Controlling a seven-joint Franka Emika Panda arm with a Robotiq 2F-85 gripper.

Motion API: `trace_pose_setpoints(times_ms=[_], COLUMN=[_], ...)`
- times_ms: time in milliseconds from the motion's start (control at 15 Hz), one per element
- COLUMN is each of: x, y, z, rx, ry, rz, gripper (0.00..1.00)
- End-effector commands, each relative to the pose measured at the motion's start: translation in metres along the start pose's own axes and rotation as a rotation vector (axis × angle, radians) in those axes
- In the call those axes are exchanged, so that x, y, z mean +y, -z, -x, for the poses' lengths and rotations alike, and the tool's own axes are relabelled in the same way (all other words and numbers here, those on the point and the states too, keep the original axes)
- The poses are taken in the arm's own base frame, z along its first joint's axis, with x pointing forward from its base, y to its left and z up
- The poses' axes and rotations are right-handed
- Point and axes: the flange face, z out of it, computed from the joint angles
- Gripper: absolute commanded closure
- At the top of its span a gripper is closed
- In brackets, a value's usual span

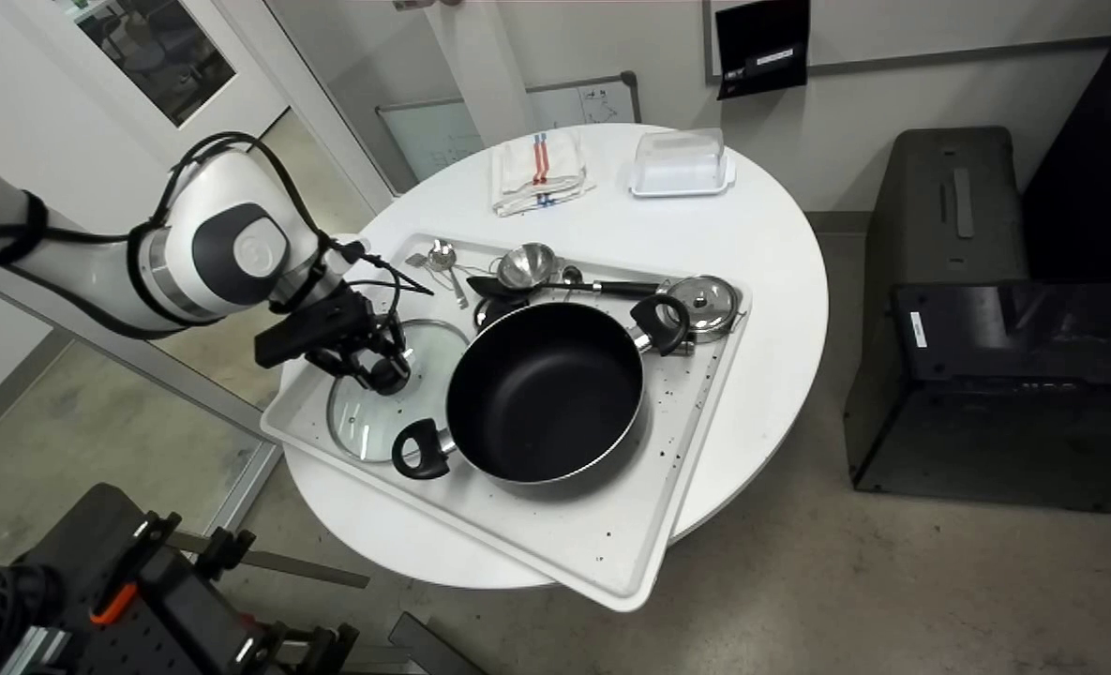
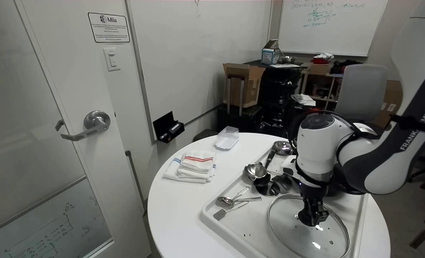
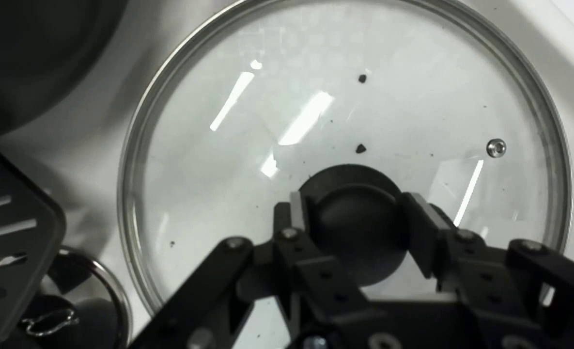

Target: Put the glass lid on the black pot.

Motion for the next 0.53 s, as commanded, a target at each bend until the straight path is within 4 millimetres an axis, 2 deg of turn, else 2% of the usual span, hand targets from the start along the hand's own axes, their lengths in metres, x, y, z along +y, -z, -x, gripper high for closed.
trace_pose_setpoints(times_ms=[0, 467], x=[-0.014, -0.03], y=[0.038, 0.1], z=[0.008, 0.021], rx=[0.044, 0.091], ry=[0.015, 0.035], rz=[0.0, 0.023], gripper=[0.75, 0.75])
